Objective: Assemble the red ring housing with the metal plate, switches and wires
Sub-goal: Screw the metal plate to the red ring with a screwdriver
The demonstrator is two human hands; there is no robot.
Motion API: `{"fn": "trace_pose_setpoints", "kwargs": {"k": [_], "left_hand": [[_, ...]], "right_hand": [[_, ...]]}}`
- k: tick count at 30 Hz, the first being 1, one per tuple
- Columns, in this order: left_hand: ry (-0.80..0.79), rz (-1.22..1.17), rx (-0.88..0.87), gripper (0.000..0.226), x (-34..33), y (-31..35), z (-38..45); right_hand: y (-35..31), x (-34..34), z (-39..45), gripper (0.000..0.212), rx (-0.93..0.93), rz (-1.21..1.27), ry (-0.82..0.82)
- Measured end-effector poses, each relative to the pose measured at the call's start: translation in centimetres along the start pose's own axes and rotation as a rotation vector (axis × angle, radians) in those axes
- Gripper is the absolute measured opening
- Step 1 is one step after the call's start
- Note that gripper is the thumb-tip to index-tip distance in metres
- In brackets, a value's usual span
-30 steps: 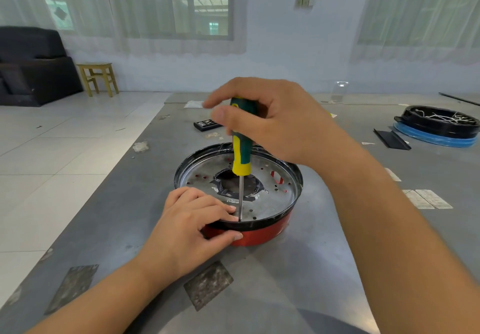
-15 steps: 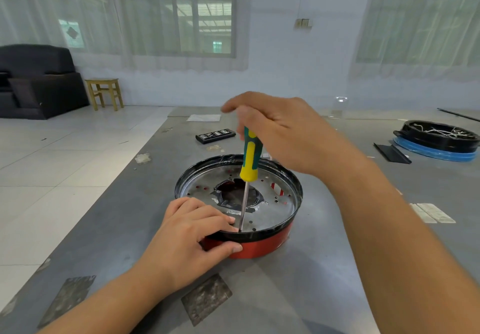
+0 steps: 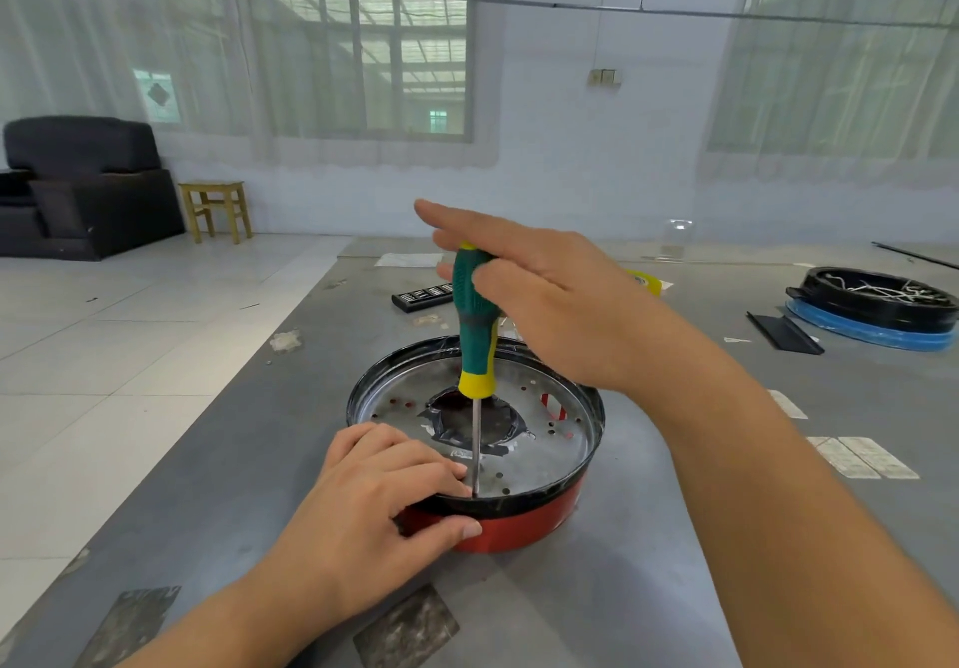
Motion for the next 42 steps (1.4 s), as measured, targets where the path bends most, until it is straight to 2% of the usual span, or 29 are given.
{"fn": "trace_pose_setpoints", "kwargs": {"k": [2, 5, 7, 9, 14, 17, 20, 21, 23, 26, 28, 31, 34, 35, 37, 39, 42], "left_hand": [[0.002, -0.001, 0.001, 0.028, -0.1, -0.1, 0.0], [0.004, 0.002, 0.0, 0.028, -0.2, -0.2, 0.0], [0.003, 0.002, -0.002, 0.027, -0.2, -0.2, 0.0], [0.004, 0.0, -0.001, 0.025, -0.2, -0.2, -0.1], [0.004, 0.003, 0.003, 0.025, -0.2, -0.3, -0.1], [0.005, -0.004, 0.006, 0.025, -0.2, -0.2, 0.0], [0.001, -0.015, 0.012, 0.025, -0.1, -0.2, 0.0], [-0.002, -0.014, 0.013, 0.026, -0.1, -0.2, -0.1], [-0.006, -0.003, 0.016, 0.028, -0.1, -0.2, -0.1], [-0.008, 0.008, 0.02, 0.029, -0.1, -0.3, -0.1], [-0.006, 0.003, 0.022, 0.028, -0.1, -0.3, -0.1], [-0.007, 0.002, 0.023, 0.029, -0.2, -0.3, -0.1], [-0.014, 0.011, 0.026, 0.031, -0.2, -0.4, -0.1], [-0.015, 0.011, 0.028, 0.031, -0.2, -0.4, -0.2], [-0.017, 0.013, 0.032, 0.032, -0.1, -0.4, -0.2], [-0.018, 0.006, 0.032, 0.032, -0.1, -0.3, -0.2], [-0.013, -0.005, 0.034, 0.03, -0.1, -0.2, -0.1]], "right_hand": [[-0.3, 0.3, 0.0, 0.045, 0.04, -0.066, 0.002], [-0.8, 0.2, -0.1, 0.017, 0.07, -0.134, 0.067], [-1.0, 0.0, -0.2, 0.026, 0.076, -0.267, 0.147], [-1.3, -0.4, -0.2, 0.027, 0.064, -0.332, 0.15], [-1.5, 0.1, -0.4, 0.031, -0.018, -0.01, 0.017], [-1.5, 0.0, -0.4, 0.016, 0.03, -0.164, 0.086], [-1.1, 0.0, -0.3, 0.032, -0.004, -0.374, 0.202], [-1.0, 0.1, -0.3, 0.034, -0.024, -0.405, 0.197], [-0.8, 0.4, -0.3, 0.03, -0.073, -0.3, 0.098], [-0.5, 0.9, -0.5, 0.046, -0.1, -0.133, -0.033], [-0.5, 1.1, -0.5, 0.038, -0.045, -0.123, -0.038], [-0.6, 1.0, -0.5, 0.014, 0.022, -0.163, 0.051], [-0.8, 0.3, -0.4, 0.024, 0.019, -0.271, 0.119], [-0.9, 0.2, -0.3, 0.023, 0.0, -0.253, 0.083], [-1.0, 0.3, -0.4, 0.034, -0.063, -0.115, -0.019], [-1.2, 0.8, -0.6, 0.041, -0.058, -0.086, -0.069], [-1.5, 1.3, -0.8, 0.021, 0.027, -0.203, -0.015]]}}
Point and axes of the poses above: each hand's wrist, its own z-axis towards the middle knuckle, its own x-axis out of the back of the hand, y = z × x, the point moved 3 cm from there along z, towards the middle knuckle
